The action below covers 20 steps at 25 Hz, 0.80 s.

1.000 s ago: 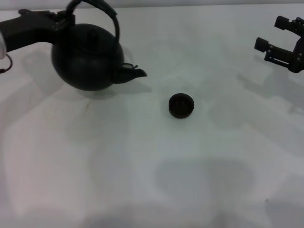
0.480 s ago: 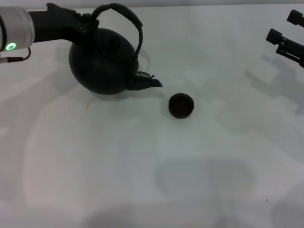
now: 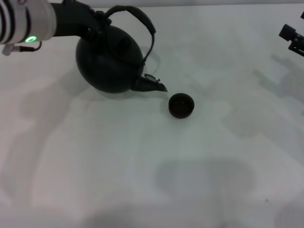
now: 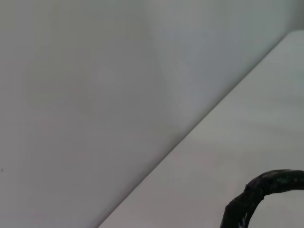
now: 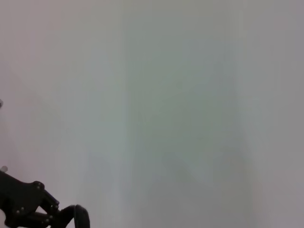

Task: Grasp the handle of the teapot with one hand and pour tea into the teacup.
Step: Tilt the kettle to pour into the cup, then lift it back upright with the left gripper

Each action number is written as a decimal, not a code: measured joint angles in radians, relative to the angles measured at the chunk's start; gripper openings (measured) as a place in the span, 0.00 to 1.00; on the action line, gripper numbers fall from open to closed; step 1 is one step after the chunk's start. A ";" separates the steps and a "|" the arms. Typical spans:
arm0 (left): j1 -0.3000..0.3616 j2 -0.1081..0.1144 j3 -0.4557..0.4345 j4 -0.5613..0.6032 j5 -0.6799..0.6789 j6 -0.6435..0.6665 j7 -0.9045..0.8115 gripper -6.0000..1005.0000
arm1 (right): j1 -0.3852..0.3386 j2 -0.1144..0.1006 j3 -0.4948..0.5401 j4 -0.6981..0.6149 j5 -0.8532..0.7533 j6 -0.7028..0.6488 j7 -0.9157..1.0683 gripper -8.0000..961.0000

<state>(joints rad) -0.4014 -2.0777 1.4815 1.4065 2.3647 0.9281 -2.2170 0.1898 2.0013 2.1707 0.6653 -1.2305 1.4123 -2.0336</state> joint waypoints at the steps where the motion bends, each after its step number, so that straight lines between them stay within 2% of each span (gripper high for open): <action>1: -0.005 0.000 0.016 0.008 0.020 0.000 -0.017 0.16 | 0.000 0.000 0.005 0.001 0.000 0.002 0.000 0.88; 12: -0.038 0.001 0.100 0.037 0.154 0.003 -0.108 0.15 | -0.006 -0.003 0.028 0.005 0.002 0.005 0.000 0.88; 20: -0.049 0.000 0.139 0.049 0.184 0.004 -0.118 0.15 | -0.005 -0.003 0.031 0.002 0.002 0.007 0.000 0.88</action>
<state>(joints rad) -0.4508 -2.0782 1.6209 1.4552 2.5483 0.9317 -2.3354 0.1852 1.9987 2.2012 0.6673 -1.2286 1.4191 -2.0334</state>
